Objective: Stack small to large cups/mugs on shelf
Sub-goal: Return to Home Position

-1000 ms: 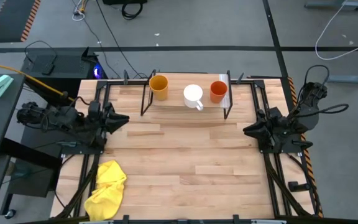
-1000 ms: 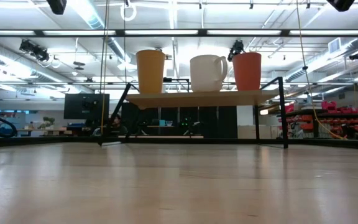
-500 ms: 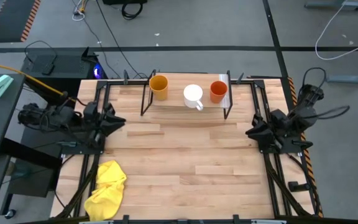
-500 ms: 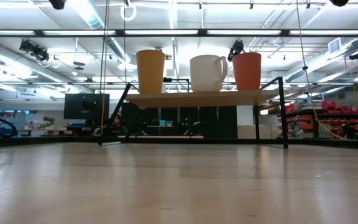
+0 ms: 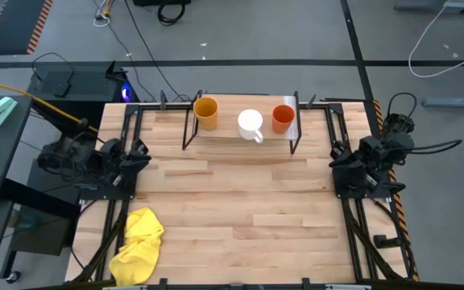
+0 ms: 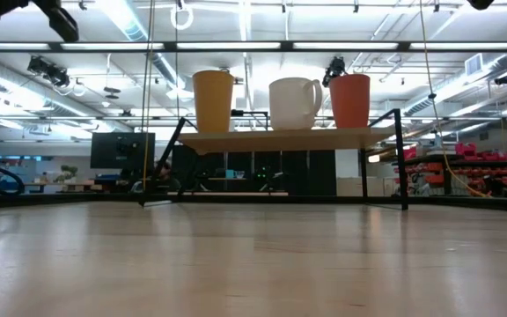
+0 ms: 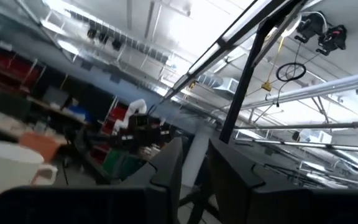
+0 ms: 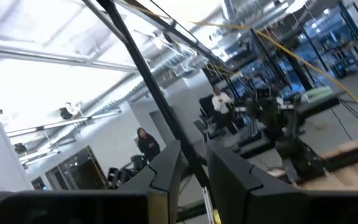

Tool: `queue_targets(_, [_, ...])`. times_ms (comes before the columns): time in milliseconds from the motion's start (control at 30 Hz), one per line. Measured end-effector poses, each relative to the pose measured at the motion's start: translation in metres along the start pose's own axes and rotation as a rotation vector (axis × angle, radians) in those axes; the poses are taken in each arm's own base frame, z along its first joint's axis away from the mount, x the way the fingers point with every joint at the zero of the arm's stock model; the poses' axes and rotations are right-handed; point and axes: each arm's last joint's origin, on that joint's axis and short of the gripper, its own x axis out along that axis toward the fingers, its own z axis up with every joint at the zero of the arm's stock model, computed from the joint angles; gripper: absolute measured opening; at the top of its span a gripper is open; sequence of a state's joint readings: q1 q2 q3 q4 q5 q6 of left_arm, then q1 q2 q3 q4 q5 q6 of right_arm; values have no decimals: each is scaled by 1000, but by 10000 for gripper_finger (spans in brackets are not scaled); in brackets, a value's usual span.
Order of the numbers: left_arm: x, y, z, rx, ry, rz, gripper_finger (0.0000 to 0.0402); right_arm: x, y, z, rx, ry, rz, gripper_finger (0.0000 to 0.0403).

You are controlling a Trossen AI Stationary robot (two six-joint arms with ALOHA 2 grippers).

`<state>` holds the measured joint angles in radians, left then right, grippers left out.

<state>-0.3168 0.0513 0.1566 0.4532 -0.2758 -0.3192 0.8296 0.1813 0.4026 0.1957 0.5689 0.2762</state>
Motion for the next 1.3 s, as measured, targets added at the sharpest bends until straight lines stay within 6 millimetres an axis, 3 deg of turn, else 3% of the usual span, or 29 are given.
queue_targets(433, [-5, 1, 1, 13, 1, -11, 89, -12, -4, 9, -28, -55, 65, 86])
queue_targets(700, [-4, 1, -1, -7, 12, -9, 81, -12, -10, -21, -32, -120, 146, 86])
queue_targets(1000, [-4, 2, -2, -6, 20, -6, 89, -14, -12, -22, -45, -136, 157, 86])
queue_targets(1300, [-9, 10, -24, -15, 17, -9, 82, -18, -23, -57, -67, -147, 205, 86])
